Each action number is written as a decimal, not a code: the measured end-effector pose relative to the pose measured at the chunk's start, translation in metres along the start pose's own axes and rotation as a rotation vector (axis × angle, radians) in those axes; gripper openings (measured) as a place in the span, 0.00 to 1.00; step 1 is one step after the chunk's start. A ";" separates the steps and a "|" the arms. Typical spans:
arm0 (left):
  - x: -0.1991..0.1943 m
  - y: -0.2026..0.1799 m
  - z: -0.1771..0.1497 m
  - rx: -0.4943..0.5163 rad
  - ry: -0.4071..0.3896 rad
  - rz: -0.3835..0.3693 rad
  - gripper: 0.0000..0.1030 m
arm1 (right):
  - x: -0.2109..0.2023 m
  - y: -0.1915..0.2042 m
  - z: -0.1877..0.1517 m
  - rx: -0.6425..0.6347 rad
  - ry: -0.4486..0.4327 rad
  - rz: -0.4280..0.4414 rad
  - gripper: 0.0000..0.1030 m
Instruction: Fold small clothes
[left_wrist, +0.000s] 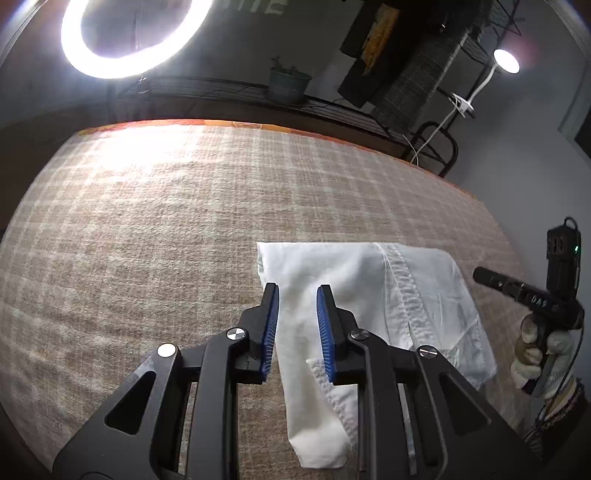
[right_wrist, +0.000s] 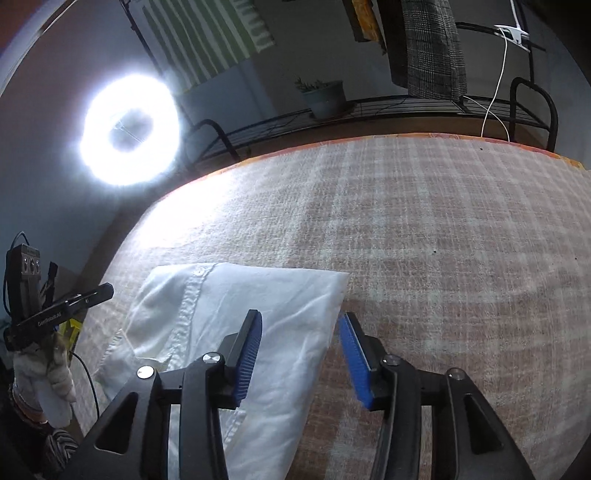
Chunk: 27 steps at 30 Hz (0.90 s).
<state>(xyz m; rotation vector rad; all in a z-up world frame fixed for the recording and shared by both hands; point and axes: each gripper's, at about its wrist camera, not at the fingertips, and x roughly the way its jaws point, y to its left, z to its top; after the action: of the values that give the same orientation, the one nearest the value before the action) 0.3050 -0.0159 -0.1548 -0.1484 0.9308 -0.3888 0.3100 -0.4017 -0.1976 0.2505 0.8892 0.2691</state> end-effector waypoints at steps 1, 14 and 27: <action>-0.001 -0.004 -0.002 0.023 -0.005 0.012 0.19 | -0.003 0.001 -0.003 -0.005 -0.003 -0.001 0.46; 0.023 -0.026 -0.013 0.134 0.034 0.060 0.20 | 0.005 -0.017 -0.031 0.007 0.047 -0.052 0.45; 0.053 -0.016 -0.029 0.186 0.080 0.102 0.31 | 0.018 0.002 -0.036 -0.105 0.085 -0.085 0.42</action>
<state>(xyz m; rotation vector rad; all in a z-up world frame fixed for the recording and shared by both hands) 0.3057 -0.0497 -0.2071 0.0847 0.9714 -0.3863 0.2922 -0.3901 -0.2322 0.1039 0.9643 0.2479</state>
